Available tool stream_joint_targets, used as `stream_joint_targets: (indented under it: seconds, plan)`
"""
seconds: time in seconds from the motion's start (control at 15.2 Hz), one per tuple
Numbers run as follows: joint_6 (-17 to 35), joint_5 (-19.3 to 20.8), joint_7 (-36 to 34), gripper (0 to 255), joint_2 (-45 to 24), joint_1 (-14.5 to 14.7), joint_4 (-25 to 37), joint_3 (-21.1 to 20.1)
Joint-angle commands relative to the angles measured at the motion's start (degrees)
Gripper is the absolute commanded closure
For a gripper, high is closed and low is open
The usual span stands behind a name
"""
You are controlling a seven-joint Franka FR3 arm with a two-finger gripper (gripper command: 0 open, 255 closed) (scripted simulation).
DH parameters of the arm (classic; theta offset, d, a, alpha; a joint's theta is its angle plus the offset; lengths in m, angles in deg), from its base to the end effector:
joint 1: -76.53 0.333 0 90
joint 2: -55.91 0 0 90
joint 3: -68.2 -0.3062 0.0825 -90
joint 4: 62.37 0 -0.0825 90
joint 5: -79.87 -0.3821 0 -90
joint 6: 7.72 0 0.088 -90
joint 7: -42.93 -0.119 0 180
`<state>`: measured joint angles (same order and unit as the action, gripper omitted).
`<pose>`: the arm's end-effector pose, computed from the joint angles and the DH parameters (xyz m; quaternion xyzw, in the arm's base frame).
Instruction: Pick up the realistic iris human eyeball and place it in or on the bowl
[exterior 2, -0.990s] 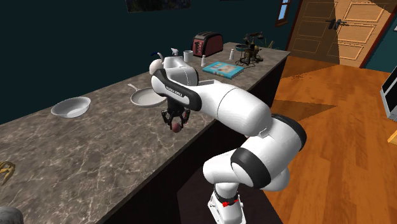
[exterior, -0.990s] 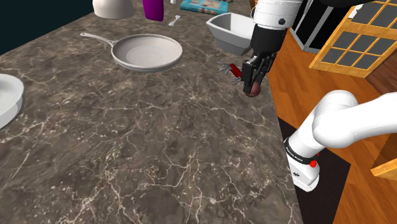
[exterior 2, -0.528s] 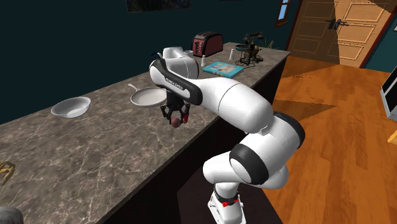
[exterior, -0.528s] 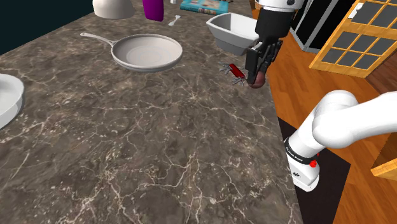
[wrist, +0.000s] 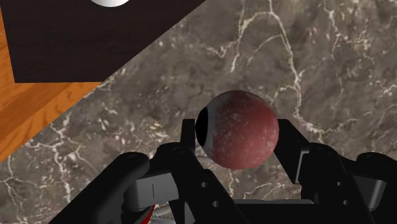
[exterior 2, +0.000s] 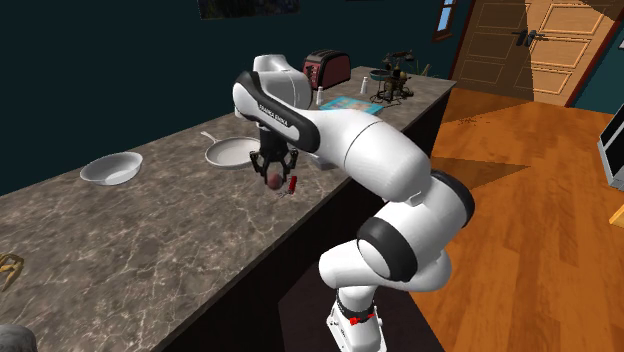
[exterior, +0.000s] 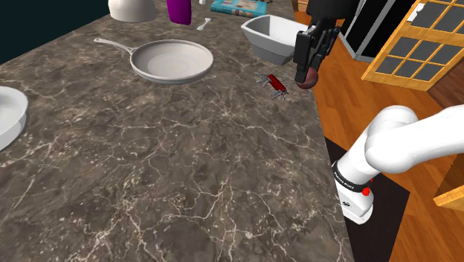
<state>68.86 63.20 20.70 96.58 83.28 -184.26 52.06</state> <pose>0.2637 0.1896 0.6207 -0.9973 0.0051 0.0671 0.0303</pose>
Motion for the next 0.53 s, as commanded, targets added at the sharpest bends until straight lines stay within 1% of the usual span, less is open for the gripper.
stream_joint_targets:
  seconds: [0.0,0.46]
  plan:
    - [-1.39,0.21,-0.17,255,-0.52,-0.09,1.88,0.27]
    - [-6.14,0.69,-1.18,255,-3.11,-0.39,9.25,0.75]
